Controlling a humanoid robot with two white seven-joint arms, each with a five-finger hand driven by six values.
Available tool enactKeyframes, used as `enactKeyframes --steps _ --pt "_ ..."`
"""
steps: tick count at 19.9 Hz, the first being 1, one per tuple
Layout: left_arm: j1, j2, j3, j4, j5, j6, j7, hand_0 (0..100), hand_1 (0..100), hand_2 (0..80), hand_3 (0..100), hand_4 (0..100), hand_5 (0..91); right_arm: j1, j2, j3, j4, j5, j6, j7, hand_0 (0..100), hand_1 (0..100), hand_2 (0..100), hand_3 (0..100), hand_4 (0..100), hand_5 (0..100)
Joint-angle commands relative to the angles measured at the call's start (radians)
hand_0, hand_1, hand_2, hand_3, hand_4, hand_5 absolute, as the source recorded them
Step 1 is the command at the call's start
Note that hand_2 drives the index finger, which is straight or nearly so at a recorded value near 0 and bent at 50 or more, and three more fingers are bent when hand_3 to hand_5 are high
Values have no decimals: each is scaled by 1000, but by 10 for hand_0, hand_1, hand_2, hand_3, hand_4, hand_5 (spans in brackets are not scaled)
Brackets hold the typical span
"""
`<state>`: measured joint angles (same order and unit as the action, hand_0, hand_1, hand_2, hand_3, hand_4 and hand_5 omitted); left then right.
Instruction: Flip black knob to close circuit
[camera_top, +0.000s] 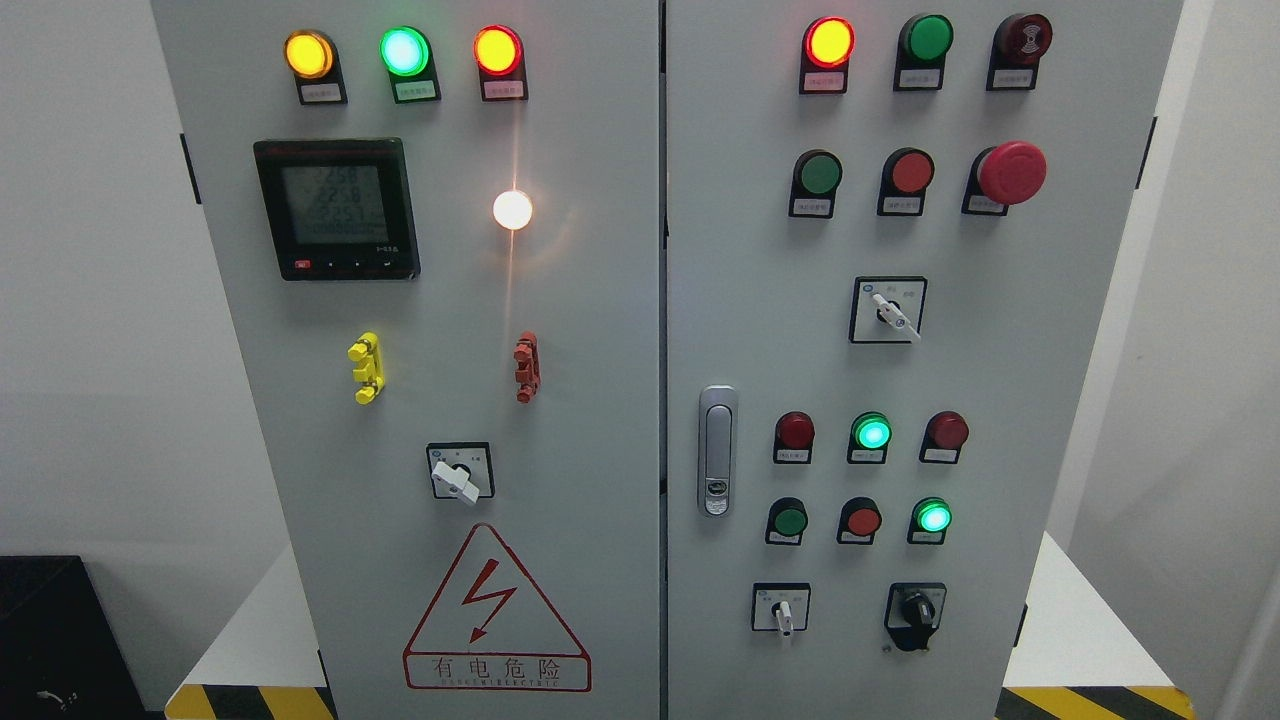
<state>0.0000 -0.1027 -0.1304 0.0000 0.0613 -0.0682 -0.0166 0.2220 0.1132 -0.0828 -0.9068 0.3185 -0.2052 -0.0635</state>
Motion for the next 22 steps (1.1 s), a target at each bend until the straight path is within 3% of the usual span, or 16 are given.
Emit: enactKeyframes --steps 1,4,6,12,14,16,18,22 --pt "21 0 0 -23 0 -1 0 120 556 0 0 0 0 0 3 5 -267 216 3 -22 0 257 916 1000 900 951" --pt "21 1 0 -23 0 -1 0 120 556 0 0 0 0 0 3 -3 -339 303 4 -30 0 204 922 1000 907 959" --pt "21 0 0 -23 0 -1 0 120 556 0 0 0 0 0 3 -3 -392 365 16 -32 0 0 920 1000 909 962" --pt "21 1 0 -23 0 -1 0 120 556 0 0 0 0 5 3 -15 -590 546 39 -21 0 0 916 1000 913 964" --pt "21 1 0 -23 0 -1 0 120 556 0 0 0 0 7 2 -6 -673 597 88 -16 0 0 918 1000 913 964" --pt "21 0 0 -23 0 -1 0 120 556 0 0 0 0 0 3 -5 -745 628 136 28 0 0 919 1000 915 965" --pt "21 1 0 -23 0 -1 0 120 556 0 0 0 0 -9 -3 -5 -785 631 182 45 0 0 920 1000 917 967" --pt "21 0 0 -23 0 -1 0 120 556 0 0 0 0 -33 -3 -9 -820 711 202 53 0 0 921 1000 920 972"
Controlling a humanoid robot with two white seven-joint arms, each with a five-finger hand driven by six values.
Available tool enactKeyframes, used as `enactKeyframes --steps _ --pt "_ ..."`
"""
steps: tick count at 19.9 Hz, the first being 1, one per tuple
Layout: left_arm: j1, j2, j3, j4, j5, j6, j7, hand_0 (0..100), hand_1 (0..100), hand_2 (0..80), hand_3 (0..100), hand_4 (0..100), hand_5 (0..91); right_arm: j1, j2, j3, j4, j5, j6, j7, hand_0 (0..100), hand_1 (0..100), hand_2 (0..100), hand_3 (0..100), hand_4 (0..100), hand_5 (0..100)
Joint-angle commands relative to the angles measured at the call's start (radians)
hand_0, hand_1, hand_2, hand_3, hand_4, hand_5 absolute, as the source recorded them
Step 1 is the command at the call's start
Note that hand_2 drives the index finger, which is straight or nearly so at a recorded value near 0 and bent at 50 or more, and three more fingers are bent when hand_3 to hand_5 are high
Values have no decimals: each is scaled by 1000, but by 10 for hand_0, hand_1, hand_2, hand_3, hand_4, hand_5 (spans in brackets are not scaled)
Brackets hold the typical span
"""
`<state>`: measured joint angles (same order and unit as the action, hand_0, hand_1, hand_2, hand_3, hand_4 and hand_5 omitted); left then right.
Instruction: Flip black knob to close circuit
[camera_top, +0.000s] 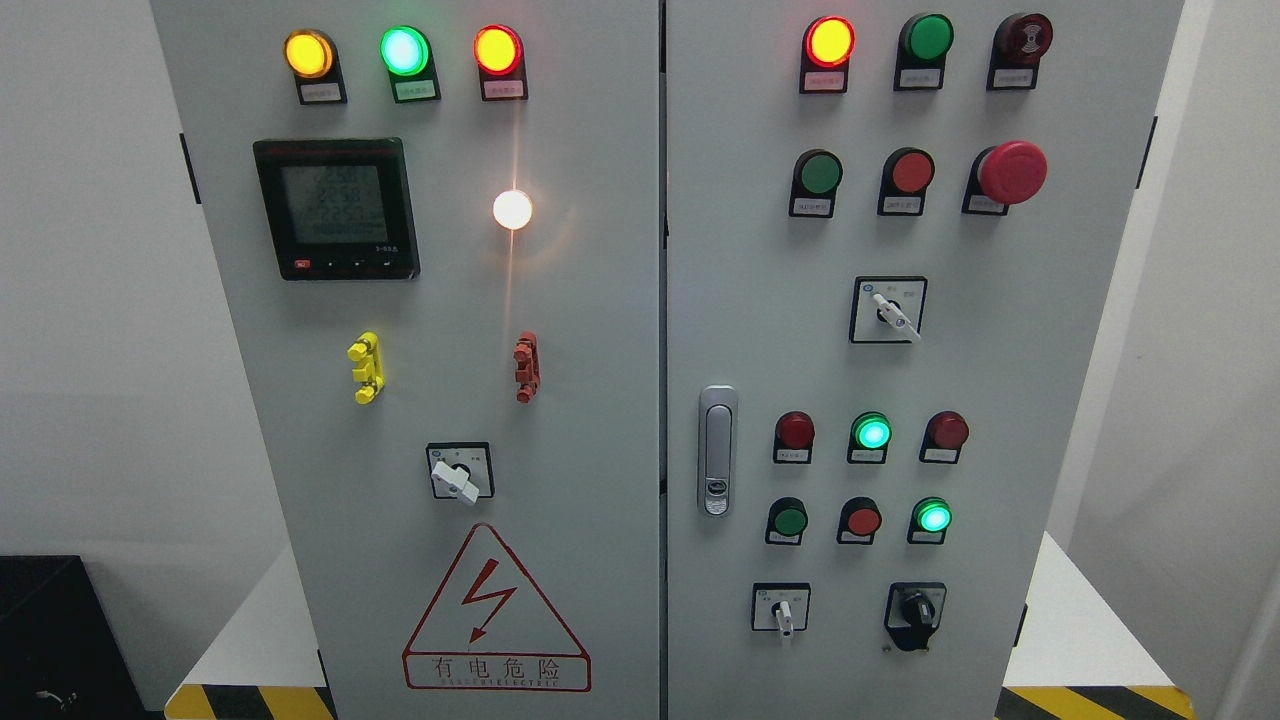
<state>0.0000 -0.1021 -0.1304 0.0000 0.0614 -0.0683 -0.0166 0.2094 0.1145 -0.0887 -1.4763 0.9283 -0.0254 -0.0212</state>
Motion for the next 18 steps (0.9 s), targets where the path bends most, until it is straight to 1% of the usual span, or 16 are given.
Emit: enactKeyframes --steps 1,5,6,8,9,13,16,18 --pt "21 1 0 -23 0 -1 0 120 556 0 0 0 0 -27 -3 -3 -262 107 28 14 0 0 922 1000 920 973" --pt "21 -1 0 -23 0 -1 0 120 556 0 0 0 0 -45 -1 -10 -309 210 41 17 0 0 921 1000 922 975" --pt "21 1 0 -23 0 -1 0 120 556 0 0 0 0 -53 -1 -8 -321 230 56 20 0 0 920 1000 922 975" --pt "21 1 0 -23 0 -1 0 120 556 0 0 0 0 -77 -4 -5 -347 242 103 73 0 0 921 1000 922 976" --pt "21 1 0 -23 0 -1 0 120 556 0 0 0 0 -90 -6 -5 -354 251 120 84 0 0 921 1000 922 976" --pt "21 1 0 -23 0 -1 0 120 556 0 0 0 0 -130 -7 0 -364 293 154 99 0 0 920 1000 923 977" --pt "21 1 0 -23 0 -1 0 120 556 0 0 0 0 -159 -7 1 -383 317 197 136 0 0 920 1000 923 977" --pt "21 1 0 -23 0 -1 0 120 556 0 0 0 0 -182 -7 1 -383 348 211 142 0 0 920 1000 923 978"
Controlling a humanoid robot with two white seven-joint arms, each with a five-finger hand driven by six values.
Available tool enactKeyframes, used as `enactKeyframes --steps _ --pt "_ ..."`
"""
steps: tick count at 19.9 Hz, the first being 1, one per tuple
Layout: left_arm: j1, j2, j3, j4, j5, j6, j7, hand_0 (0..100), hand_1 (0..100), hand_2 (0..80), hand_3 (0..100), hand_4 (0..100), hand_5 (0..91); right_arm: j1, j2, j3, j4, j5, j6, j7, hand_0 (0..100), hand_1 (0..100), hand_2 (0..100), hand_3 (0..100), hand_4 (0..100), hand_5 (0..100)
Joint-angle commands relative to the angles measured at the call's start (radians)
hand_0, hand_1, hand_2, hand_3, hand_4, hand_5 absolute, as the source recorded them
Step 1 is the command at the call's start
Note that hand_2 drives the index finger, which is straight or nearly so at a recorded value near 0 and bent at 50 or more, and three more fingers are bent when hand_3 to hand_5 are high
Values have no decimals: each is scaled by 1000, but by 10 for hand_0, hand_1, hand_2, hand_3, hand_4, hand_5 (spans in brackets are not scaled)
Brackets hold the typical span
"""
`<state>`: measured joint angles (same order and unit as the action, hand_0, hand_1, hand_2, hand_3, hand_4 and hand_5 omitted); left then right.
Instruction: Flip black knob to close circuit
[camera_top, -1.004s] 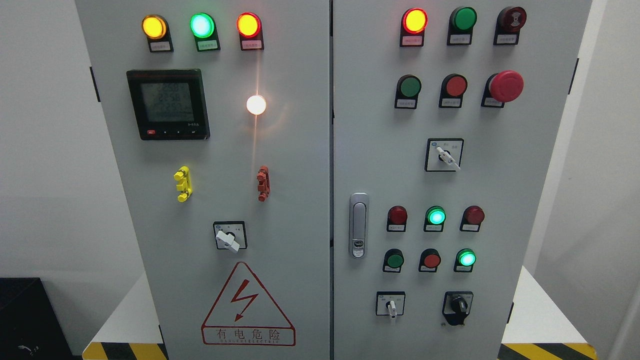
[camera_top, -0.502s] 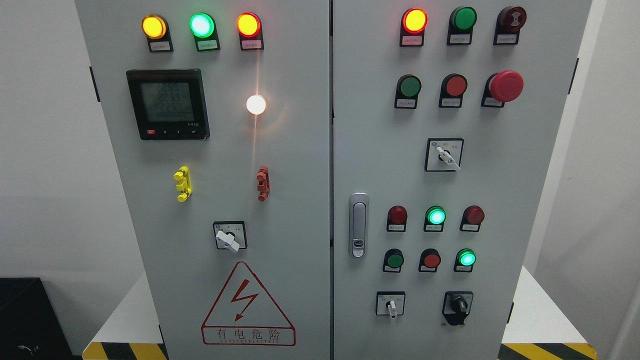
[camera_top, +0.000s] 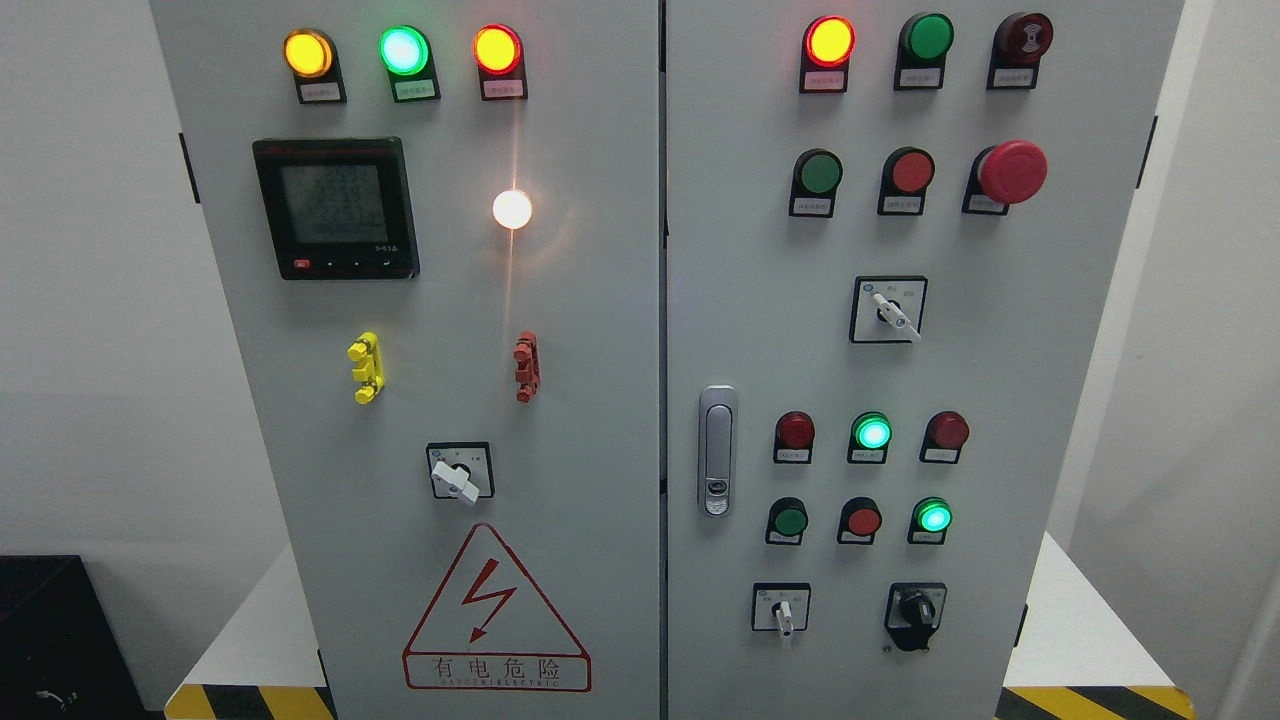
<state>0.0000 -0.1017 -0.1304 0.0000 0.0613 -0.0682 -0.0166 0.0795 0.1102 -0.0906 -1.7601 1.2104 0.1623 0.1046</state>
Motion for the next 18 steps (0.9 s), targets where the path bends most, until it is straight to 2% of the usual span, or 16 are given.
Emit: enactKeyframes --steps 1,9,15,18 --pt "22 0 0 -23 0 -1 0 120 556 0 0 0 0 -62 -3 3 -99 80 26 23 0 0 920 1000 924 978" --pt "22 0 0 -23 0 -1 0 120 556 0 0 0 0 -180 -4 3 -56 146 92 101 0 0 917 1000 926 979" --pt "22 0 0 -23 0 -1 0 120 556 0 0 0 0 -265 -4 3 2 170 137 130 0 0 914 1000 927 979" --pt "22 0 0 -23 0 -1 0 120 556 0 0 0 0 -274 -4 3 14 193 149 144 0 0 913 1000 927 979"
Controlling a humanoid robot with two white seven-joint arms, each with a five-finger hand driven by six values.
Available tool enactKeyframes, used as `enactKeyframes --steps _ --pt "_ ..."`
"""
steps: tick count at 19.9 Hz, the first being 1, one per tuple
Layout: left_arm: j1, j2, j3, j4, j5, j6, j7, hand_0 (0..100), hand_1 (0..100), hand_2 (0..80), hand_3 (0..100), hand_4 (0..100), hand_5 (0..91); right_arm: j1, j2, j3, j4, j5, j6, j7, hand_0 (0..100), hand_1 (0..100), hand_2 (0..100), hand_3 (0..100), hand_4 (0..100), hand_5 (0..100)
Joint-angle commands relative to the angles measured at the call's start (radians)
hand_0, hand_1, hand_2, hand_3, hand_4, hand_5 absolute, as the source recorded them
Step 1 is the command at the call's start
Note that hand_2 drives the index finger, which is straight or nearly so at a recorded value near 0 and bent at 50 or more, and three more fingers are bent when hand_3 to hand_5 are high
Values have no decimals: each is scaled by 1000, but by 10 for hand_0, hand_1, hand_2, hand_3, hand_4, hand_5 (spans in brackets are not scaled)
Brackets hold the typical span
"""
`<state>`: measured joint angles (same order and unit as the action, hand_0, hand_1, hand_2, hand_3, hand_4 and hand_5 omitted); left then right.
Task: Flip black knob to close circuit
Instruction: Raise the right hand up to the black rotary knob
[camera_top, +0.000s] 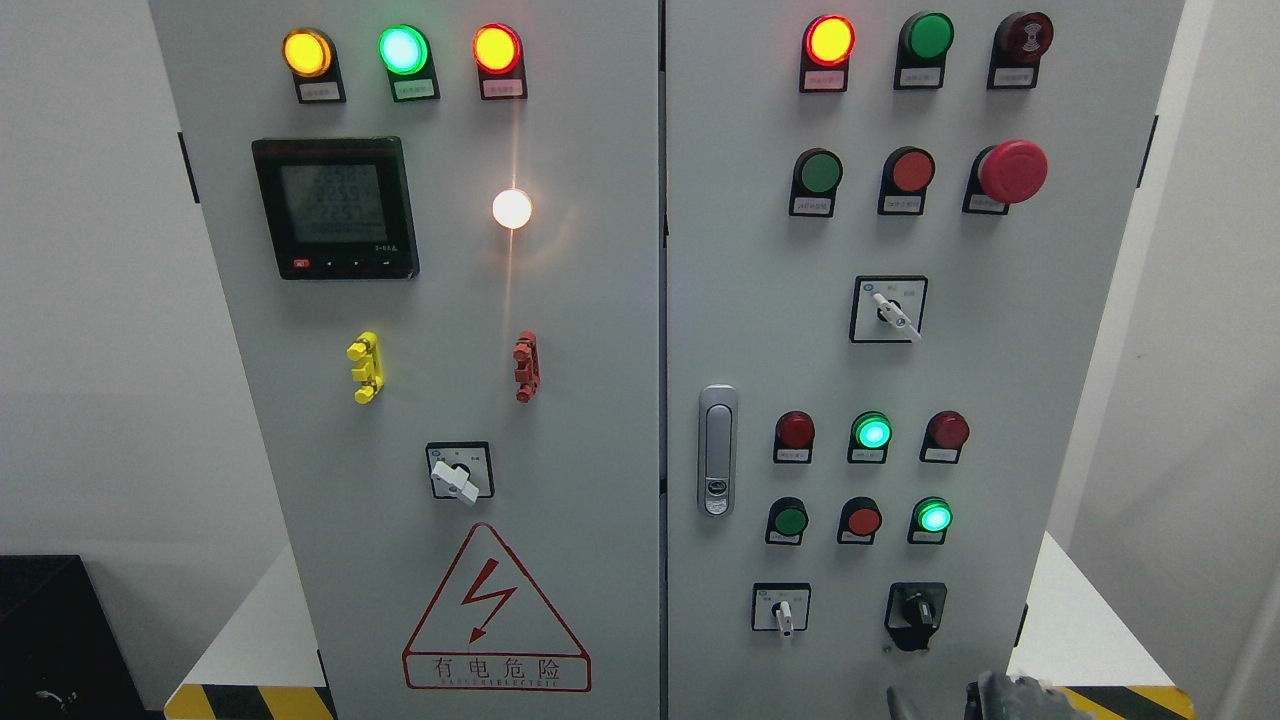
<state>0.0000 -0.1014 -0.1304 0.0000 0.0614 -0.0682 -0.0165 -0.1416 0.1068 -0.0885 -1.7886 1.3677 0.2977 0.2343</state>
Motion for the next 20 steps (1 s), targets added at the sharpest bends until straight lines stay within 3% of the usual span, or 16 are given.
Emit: enactKeyframes --steps 1,20 --pt "21 0 0 -23 0 -1 0 120 556 0 0 0 0 -53 -1 1 41 37 18 25 0 0 912 1000 927 979" --pt "21 0 0 -23 0 -1 0 120 556 0 0 0 0 -111 -12 -11 104 65 52 43 0 0 911 1000 927 974"
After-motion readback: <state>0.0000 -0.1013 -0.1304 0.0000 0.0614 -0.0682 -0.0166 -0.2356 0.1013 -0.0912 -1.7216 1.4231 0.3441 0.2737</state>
